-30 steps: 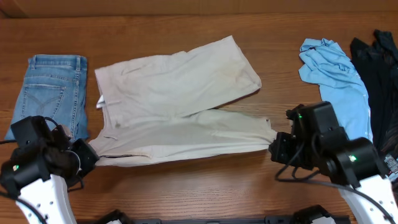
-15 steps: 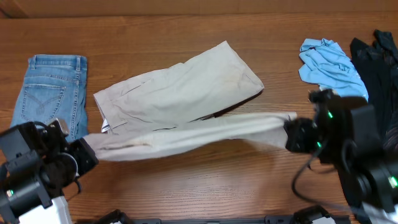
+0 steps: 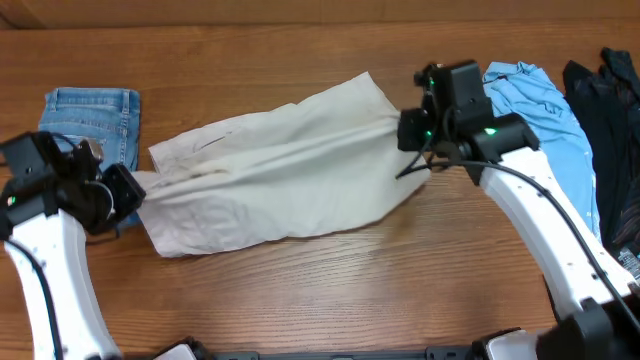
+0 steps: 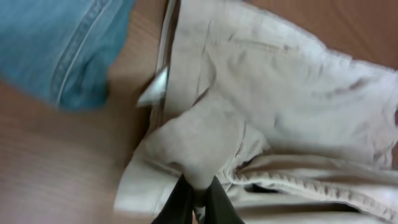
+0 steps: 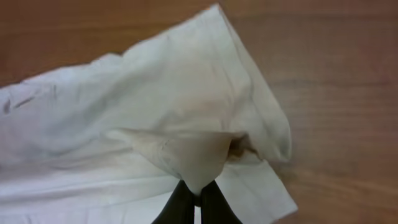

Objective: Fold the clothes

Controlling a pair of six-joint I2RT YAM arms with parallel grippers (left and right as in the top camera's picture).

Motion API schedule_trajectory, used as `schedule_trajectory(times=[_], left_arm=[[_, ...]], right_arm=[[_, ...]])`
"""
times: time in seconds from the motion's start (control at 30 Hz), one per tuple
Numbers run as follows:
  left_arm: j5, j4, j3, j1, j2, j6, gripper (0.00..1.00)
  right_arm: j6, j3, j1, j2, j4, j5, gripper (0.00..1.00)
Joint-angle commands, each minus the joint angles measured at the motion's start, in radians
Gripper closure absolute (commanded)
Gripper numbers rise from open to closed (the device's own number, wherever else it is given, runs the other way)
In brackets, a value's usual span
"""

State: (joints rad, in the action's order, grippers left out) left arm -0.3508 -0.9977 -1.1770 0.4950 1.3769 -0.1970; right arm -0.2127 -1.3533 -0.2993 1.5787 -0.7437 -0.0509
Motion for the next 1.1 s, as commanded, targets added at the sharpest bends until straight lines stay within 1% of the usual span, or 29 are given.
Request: schedule_trajectory(times=[0.0, 0.13, 0.27, 0.37, 0.53, 0.57, 0.7, 0.73, 0.77, 0.8, 0.83, 0.87, 0.9, 1.07], left_arm=[[-0.022, 0.140, -0.024, 0.009, 0.099, -0.008, 0.96], [-0.042, 0.248, -0.024, -0.022, 0.186, -0.009, 0.96], [-0.033, 0.335, -0.024, -0.064, 0.270, -0.008, 0.96], [-0.027, 0.398, -0.024, -0.078, 0.309, -0.009, 0.96], [0.005, 0.435, -0.024, -0.084, 0.335, -0.020, 0.95], [0.005, 0.438, -0.024, -0.085, 0.336, -0.020, 0.95], [0.025, 0.448, -0.024, -0.096, 0.342, -0.020, 0.92], [0.025, 0.449, -0.024, -0.097, 0.342, -0.020, 0.88], [0.025, 0.450, -0.024, -0.097, 0.343, -0.020, 0.79], [0.025, 0.449, -0.024, -0.096, 0.343, -0.020, 0.61], [0.024, 0.448, -0.024, -0.096, 0.343, -0.021, 0.51], [0.019, 0.420, -0.024, -0.097, 0.343, -0.020, 0.12], [0.018, 0.389, -0.024, -0.097, 0.343, -0.020, 0.00], [0.021, 0.234, -0.024, -0.096, 0.343, -0.015, 0.00]], right_arm=[[0.043, -0.019, 0.020, 0.014, 0.108, 0.125, 0.96], [0.050, -0.019, 0.020, 0.052, 0.179, 0.125, 0.96], [0.087, -0.019, 0.020, 0.127, 0.266, 0.124, 0.96], [0.087, -0.019, 0.020, 0.186, 0.328, 0.124, 0.96], [0.087, -0.019, 0.020, 0.250, 0.385, 0.124, 0.95], [0.087, -0.019, 0.020, 0.259, 0.396, 0.125, 0.93], [0.087, -0.019, 0.020, 0.284, 0.452, 0.124, 0.92], [0.087, -0.019, 0.020, 0.288, 0.464, 0.124, 0.88], [0.087, -0.019, 0.020, 0.291, 0.475, 0.124, 0.78], [0.087, -0.019, 0.020, 0.295, 0.488, 0.125, 0.64], [0.087, -0.019, 0.020, 0.296, 0.495, 0.124, 0.56], [0.087, -0.019, 0.021, 0.298, 0.495, 0.125, 0.39], [0.087, -0.019, 0.022, 0.298, 0.490, 0.125, 0.38], [0.087, -0.019, 0.050, 0.298, 0.399, 0.126, 0.34]])
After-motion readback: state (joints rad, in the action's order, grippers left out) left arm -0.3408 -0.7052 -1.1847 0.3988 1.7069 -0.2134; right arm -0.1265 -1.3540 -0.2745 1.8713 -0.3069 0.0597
